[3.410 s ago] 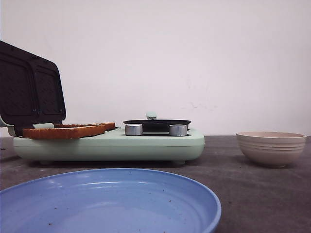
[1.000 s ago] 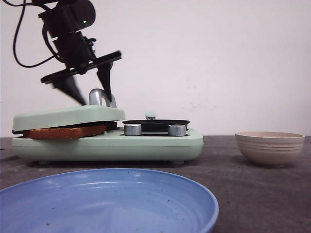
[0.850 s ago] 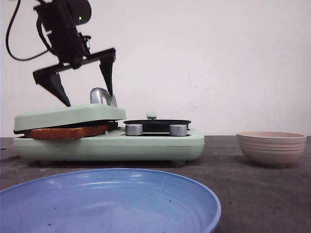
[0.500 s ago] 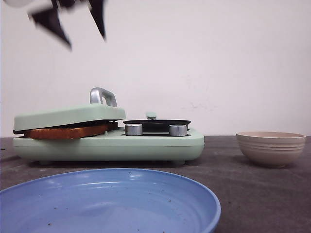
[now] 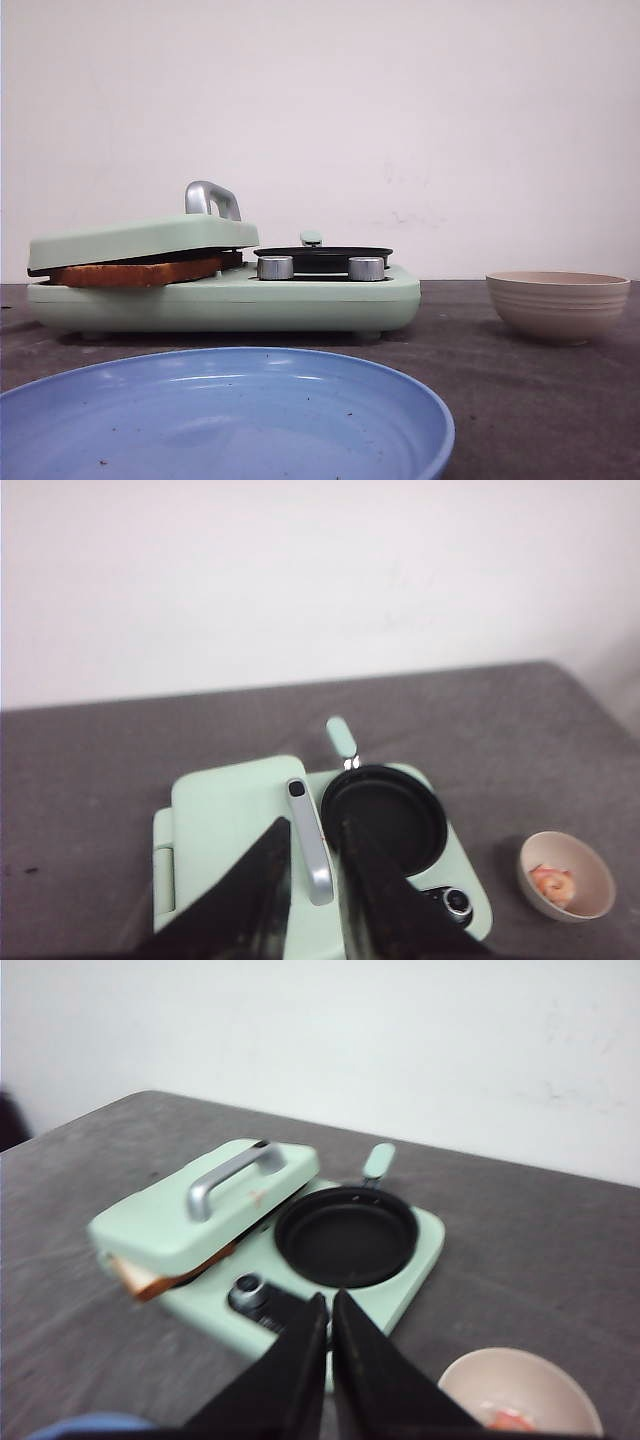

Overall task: Make breakfast with bread and shrimp
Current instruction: 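Release the lid, raise the left gripper, reach the right gripper to the bowl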

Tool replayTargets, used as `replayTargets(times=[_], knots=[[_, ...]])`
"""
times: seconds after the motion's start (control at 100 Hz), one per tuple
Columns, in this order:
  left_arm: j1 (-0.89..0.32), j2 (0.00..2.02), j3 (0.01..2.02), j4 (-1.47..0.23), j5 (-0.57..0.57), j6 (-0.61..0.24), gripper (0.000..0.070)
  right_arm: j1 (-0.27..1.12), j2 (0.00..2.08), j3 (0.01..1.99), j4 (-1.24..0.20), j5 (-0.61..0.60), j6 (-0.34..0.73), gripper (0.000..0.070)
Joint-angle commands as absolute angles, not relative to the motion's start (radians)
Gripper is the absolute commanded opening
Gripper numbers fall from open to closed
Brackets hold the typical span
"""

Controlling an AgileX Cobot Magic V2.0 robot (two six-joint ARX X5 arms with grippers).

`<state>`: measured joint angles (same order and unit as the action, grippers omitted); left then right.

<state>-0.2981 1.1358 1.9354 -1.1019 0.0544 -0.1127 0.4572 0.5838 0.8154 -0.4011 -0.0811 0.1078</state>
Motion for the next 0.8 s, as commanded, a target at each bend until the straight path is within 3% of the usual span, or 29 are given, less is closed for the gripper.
replayTargets(times=[0.0,0.14,0.28,0.43,0.48,0.57,0.6,0.79], knots=[[-0.305,1.086,1.931,-1.112,0.052,-0.094,0.0000,0.457,0.624,0.823,-0.350,-0.014,0.185,0.0000],[-0.310,0.939,1.840,-1.139,0.049,-0.094,0.0000,0.398,0.737,0.844,-0.293,0.026,0.300,0.0000],[-0.310,0.799,1.708,-1.146,0.039,-0.094,0.0000,0.257,0.910,0.940,-0.317,-0.057,0.286,0.0000],[-0.310,0.680,1.565,-1.145,0.014,-0.094,0.0000,0.088,1.137,1.128,-0.467,-0.174,0.239,0.0009],[-0.310,0.655,1.531,-1.146,0.014,-0.095,0.0000,0.043,1.210,1.187,-0.518,-0.205,0.223,0.0084],[-0.310,0.625,1.493,-1.146,0.015,-0.099,0.0000,-0.022,1.329,1.258,-0.567,-0.248,0.221,0.0386],[-0.310,0.620,1.488,-1.145,0.015,-0.104,0.0000,-0.038,1.365,1.273,-0.578,-0.255,0.226,0.0453],[-0.310,0.613,1.486,-1.127,0.023,-0.117,0.0000,-0.082,1.560,1.291,-0.630,-0.260,0.223,0.0475]])
